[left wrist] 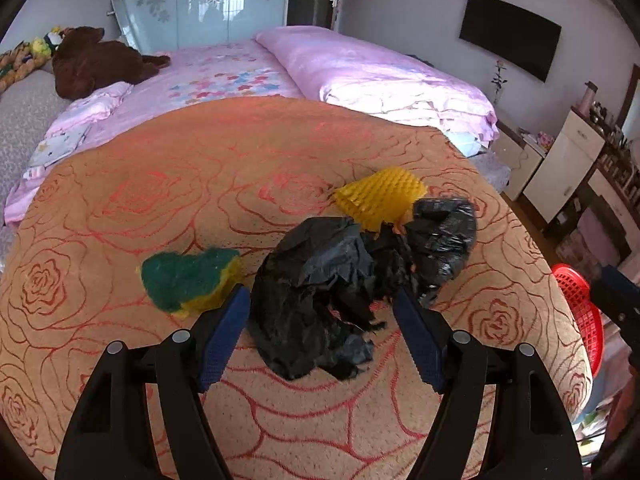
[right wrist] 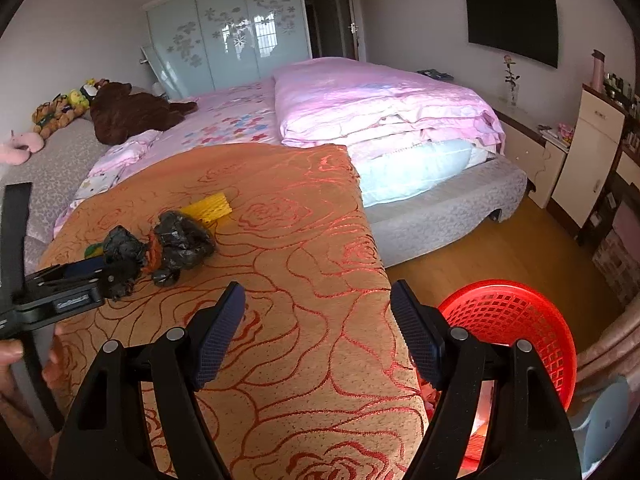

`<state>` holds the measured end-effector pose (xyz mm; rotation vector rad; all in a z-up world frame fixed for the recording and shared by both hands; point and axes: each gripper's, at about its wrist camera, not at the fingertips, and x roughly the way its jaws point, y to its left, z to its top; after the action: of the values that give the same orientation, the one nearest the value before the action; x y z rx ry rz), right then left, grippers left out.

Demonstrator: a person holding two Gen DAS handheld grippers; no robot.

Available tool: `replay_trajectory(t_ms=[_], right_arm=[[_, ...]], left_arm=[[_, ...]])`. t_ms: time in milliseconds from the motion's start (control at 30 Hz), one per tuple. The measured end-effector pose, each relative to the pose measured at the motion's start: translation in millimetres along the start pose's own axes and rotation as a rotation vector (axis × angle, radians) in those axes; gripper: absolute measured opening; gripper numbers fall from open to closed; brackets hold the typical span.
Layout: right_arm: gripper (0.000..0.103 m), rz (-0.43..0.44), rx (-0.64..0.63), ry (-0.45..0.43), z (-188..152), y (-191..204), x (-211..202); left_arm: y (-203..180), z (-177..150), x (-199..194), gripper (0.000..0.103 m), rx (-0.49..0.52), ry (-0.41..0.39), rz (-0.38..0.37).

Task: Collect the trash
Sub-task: 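Move both tools back over the black bags on the bedspread, then grasp the large crumpled black plastic bag with the left tool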

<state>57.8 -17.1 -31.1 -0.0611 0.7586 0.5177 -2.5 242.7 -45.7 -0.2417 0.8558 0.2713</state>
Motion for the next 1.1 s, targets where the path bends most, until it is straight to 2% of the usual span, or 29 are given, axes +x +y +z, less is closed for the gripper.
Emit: replay_trajectory(t_ms=[33,100,167,300,600,733,867,1100], right_arm=[[0.073,0.0,0.002,0.001,-0.3,-0.5,0.6],[0.073,0.002,0.006,0.005,-0.8,-0.8,1.7],[0.073,0.005,0.007,0.01,-3.4,-0.5,2.8],[0.073,0.014,-0.002,0.02,-5.4,2.8,5.1],[0.073,0.026,-0.03,0.03,-5.0,11.1,9.6],[0.073,0.038,-0.046,0.044,-3.0,19.5,15.9],[0.073,0.086,-0.079,0.07,3.1,34.7,25.3],[0.073,0.161,-0.125,0.086,15.6,71.4,50.3]], left_arm=[[1.3,0.2,1.6,0.068,-0.004,0.002,-0.005],[4.0,0.0,6.5,0.052,-0.008,0.013,-0.011],[4.5,-0.6,10.5,0.045,-0.006,0.018,-0.011],[1.9,-4.2,10.2,0.036,0.003,0.008,-0.014],[1.5,-17.1,-19.0,0.034,-0.005,-0.04,-0.02],[2.5,-22.4,-34.9,0.034,-0.011,-0.067,0.002],[11.6,-23.2,-47.8,0.034,-0.047,-0.091,0.049],[26.5,-23.9,-56.3,0.034,-0.099,-0.113,0.065]])
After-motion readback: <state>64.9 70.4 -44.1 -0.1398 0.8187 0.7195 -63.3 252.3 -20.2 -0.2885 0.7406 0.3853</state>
